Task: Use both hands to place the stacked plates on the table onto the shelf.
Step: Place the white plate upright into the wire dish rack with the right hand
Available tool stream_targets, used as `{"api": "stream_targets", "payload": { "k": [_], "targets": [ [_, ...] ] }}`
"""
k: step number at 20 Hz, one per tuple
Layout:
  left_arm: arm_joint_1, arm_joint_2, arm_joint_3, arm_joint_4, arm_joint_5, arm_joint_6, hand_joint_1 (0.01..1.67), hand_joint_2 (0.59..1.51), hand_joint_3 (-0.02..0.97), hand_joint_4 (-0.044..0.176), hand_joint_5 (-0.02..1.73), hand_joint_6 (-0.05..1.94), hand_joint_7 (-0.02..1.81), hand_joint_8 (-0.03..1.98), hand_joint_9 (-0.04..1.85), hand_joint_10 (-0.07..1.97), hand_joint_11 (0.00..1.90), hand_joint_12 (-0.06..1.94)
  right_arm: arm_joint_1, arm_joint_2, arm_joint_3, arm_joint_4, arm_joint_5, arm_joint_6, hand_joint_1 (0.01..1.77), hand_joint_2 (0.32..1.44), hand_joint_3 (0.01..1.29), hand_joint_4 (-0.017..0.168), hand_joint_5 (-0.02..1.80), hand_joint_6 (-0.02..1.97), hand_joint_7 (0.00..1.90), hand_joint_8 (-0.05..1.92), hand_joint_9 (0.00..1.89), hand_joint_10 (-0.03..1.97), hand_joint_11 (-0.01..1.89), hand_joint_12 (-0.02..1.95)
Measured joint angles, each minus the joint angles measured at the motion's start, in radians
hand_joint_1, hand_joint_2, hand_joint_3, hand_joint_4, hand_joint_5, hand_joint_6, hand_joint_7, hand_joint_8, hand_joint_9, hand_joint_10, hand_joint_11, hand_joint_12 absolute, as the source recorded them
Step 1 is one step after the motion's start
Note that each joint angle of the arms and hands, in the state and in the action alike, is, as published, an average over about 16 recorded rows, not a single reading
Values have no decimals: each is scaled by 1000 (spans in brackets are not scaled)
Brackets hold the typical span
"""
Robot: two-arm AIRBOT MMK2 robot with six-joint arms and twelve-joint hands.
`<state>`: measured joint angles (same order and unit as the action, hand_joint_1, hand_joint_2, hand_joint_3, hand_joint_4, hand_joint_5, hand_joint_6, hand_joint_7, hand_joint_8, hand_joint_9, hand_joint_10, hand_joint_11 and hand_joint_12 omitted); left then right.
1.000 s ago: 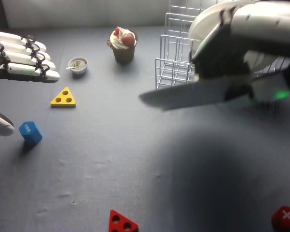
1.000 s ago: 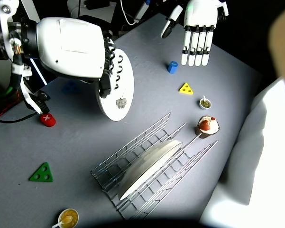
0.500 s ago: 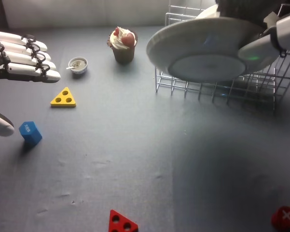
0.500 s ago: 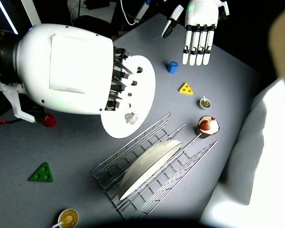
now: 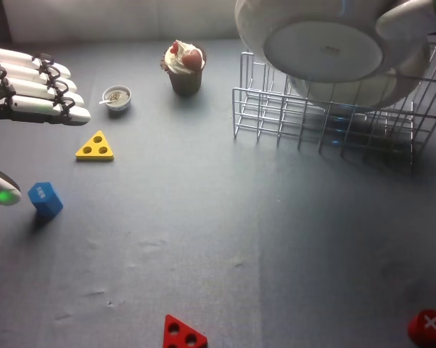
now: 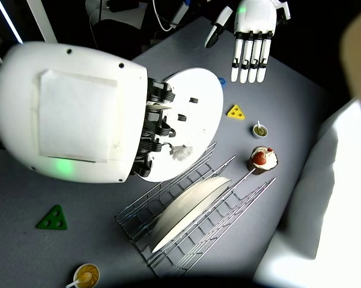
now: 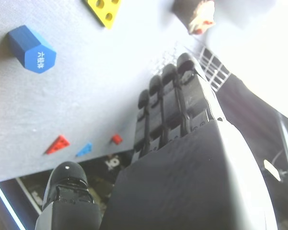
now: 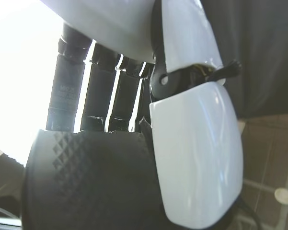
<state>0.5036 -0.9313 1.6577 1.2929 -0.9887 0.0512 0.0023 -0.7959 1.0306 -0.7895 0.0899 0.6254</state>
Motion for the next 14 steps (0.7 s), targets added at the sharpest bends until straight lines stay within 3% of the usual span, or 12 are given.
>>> {"api": "stream_targets", "payload": {
  "k": [7,14],
  "targets": [
    [0,-1,0,4,1,0,14,1078,-3,-1,147,20,189,0,165,11,152,11,15,-4,29,-80,5,109,1482,962,13,-9,924,812,1114,553,1195,598,990,1324],
    [0,-2,0,13,3,1,13,1077,-3,-1,147,19,191,-1,170,11,155,11,-5,-19,71,-102,20,150,1487,963,13,-9,942,765,1095,579,1195,586,976,1336]
  ]
}}
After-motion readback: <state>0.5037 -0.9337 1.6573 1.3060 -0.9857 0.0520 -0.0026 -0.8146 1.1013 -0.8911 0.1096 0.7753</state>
